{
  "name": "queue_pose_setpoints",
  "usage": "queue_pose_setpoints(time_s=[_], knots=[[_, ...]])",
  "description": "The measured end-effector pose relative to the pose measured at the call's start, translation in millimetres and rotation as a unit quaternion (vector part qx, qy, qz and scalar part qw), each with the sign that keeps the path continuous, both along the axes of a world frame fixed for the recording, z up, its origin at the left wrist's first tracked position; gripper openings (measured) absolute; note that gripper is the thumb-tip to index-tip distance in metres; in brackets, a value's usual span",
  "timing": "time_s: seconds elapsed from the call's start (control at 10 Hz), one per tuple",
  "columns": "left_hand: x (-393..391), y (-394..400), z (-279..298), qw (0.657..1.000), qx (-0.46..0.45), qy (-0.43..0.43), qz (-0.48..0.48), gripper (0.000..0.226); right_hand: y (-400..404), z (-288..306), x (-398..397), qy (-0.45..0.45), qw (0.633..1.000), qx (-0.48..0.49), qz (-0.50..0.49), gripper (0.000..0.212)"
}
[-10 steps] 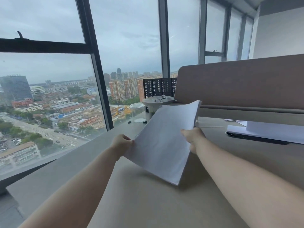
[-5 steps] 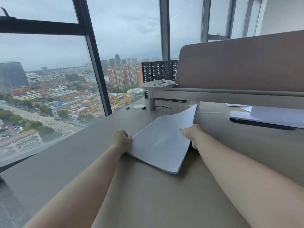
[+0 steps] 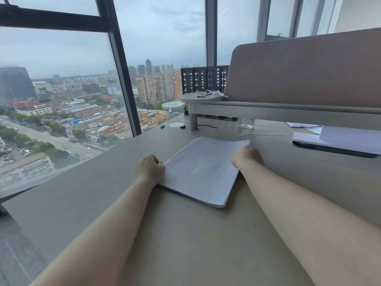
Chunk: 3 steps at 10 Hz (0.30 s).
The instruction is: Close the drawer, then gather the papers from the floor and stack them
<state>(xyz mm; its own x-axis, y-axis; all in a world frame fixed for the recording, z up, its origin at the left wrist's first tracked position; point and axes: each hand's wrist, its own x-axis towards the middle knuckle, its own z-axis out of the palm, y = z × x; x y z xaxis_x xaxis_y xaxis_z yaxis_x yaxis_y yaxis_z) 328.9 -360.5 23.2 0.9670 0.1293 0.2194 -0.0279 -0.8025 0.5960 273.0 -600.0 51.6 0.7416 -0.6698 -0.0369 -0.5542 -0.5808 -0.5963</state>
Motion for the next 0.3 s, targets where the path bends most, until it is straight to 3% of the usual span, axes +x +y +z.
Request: queue_pose_setpoints(time_s=[0.1, 0.2, 0.3], knots=[[1, 1, 0, 1.000, -0.001, -0.001, -0.003, 0.020, -4, 1, -7, -0.001, 1.000, -0.021, -0.009, 0.042], [1, 1, -1, 1.000, -0.005, -0.009, -0.009, 0.020, -12, 6, -13, -0.020, 0.999, -0.035, 0.008, 0.035], [0, 2, 1, 1.000, -0.015, -0.004, -0.002, 0.020, -18, 25, -25, -0.170, 0.979, 0.066, 0.087, 0.008]])
